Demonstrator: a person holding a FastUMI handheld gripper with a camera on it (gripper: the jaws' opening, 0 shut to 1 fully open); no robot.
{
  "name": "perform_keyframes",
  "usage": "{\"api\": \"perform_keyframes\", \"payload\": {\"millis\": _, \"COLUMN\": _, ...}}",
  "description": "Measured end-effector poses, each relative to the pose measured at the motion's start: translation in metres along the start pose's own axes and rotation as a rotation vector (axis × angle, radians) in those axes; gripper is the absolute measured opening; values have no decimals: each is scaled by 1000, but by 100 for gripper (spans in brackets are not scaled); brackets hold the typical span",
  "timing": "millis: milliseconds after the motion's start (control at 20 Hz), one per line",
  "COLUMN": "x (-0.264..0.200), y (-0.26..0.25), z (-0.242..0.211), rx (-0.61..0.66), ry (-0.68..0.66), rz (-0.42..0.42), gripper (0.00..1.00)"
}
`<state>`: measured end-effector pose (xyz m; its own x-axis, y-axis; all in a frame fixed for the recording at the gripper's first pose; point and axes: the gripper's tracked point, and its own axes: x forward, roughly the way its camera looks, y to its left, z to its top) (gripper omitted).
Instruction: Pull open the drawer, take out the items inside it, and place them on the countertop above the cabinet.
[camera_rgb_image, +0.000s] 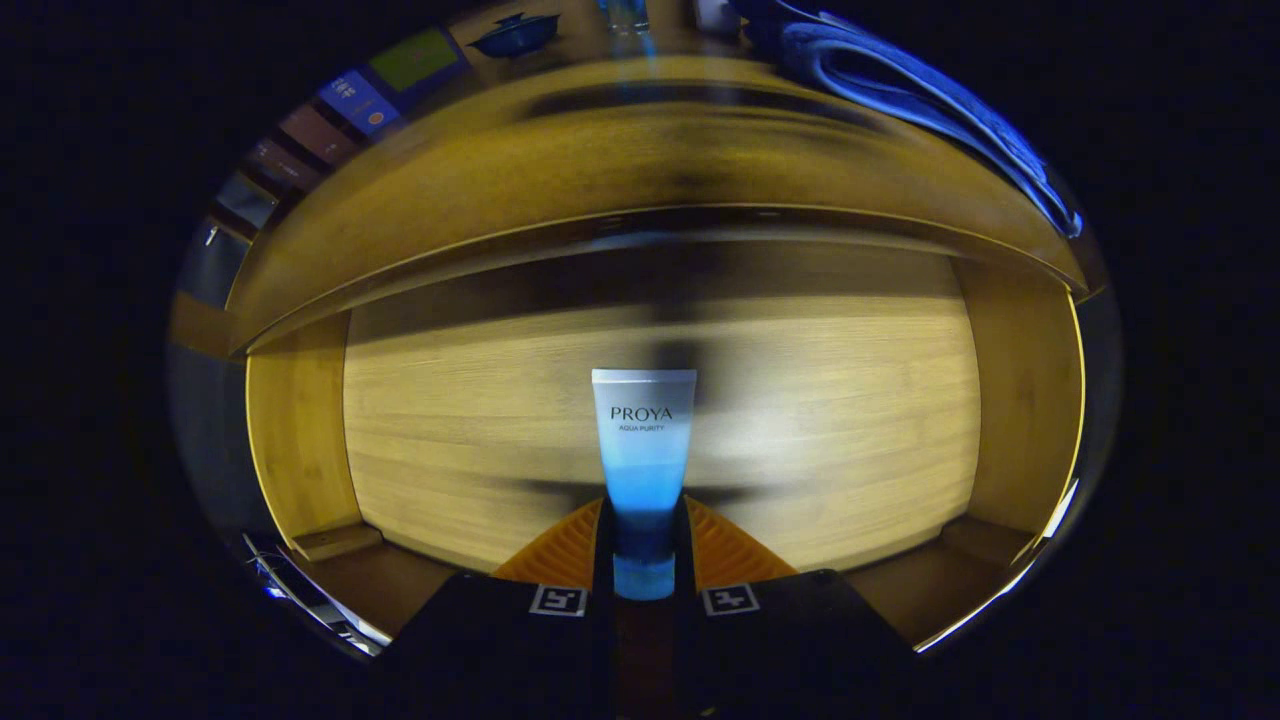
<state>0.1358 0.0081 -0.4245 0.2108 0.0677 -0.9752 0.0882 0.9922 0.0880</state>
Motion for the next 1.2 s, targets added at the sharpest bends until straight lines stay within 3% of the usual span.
{"api": "perform_keyframes", "payload": {"millis": 450, "x": -95, "y": 7, "z": 3, "rx": -37, "ry": -129, "rz": 38, "gripper": 27}}
{"api": "perform_keyframes", "payload": {"millis": 700, "x": -135, "y": 17, "z": 47, "rx": -77, "ry": -187, "rz": 43, "gripper": 27}}
{"api": "perform_keyframes", "payload": {"millis": 1200, "x": -103, "y": 30, "z": 152, "rx": -114, "ry": -159, "rz": 14, "gripper": 27}}
